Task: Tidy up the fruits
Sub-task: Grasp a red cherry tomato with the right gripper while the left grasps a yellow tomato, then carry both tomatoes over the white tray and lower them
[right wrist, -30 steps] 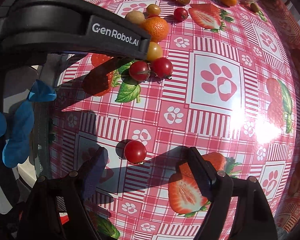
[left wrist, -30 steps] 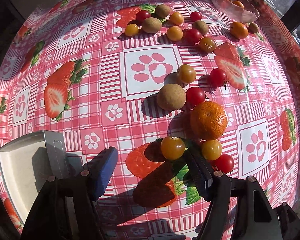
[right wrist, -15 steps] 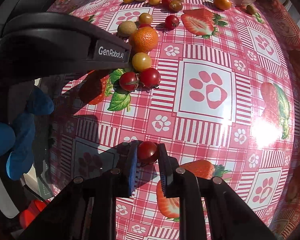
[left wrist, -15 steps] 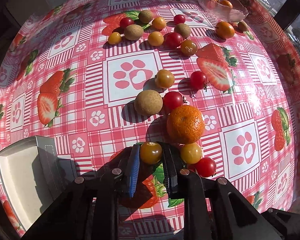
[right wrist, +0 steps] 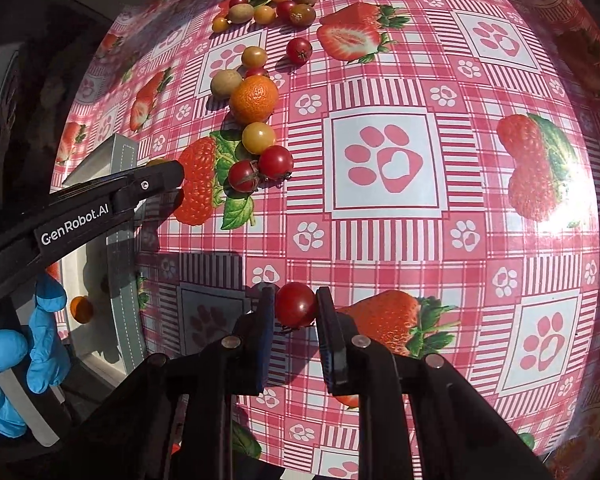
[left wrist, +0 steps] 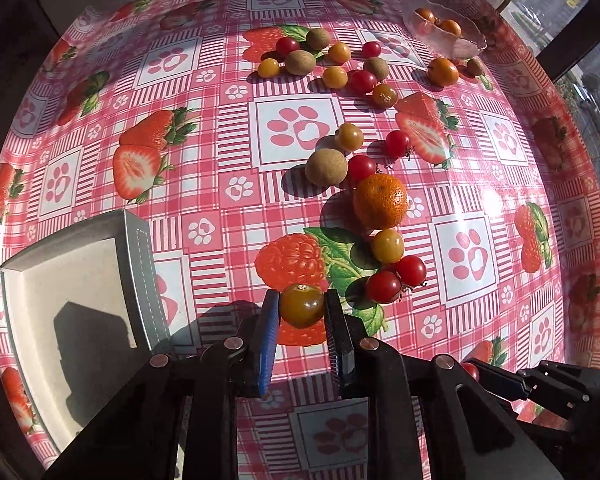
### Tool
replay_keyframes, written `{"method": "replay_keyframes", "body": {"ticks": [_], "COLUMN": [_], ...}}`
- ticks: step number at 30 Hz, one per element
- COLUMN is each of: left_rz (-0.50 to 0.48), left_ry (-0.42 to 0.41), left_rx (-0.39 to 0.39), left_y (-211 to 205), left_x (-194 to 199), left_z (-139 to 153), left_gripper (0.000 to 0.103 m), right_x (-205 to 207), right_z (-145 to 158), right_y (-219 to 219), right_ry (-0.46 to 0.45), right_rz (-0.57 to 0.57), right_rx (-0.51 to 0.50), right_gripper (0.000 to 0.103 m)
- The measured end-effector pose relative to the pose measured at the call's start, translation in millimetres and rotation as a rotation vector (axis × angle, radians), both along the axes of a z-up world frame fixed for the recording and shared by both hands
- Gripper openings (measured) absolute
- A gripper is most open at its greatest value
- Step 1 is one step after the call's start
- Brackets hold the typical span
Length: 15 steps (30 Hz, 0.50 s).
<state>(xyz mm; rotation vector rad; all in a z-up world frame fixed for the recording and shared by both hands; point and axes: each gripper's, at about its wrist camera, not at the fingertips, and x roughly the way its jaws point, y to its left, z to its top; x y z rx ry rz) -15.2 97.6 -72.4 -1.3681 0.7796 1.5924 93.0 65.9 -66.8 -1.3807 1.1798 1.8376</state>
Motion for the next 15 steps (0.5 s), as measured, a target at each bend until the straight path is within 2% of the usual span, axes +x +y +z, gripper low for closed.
{"method": "replay_keyframes", "body": {"ticks": [5,15], "left_rz": [0.007,0.056], "left_ry": [0.007,0.024], "left_rx": [0.013,0.053], "left_y": [-25,-77], "left_x": [0,-21], "left_z": [14,40], "left_gripper": [0.024,0.024], "right_x": [9,-10], "right_z": [15,32], "right_y": [-12,-20], "right_ry": [-0.007,-0.018], "right_rz": [0.041,0.109], "right_rx": [0.009,0.012], "right_gripper": [0.022,0.022]}}
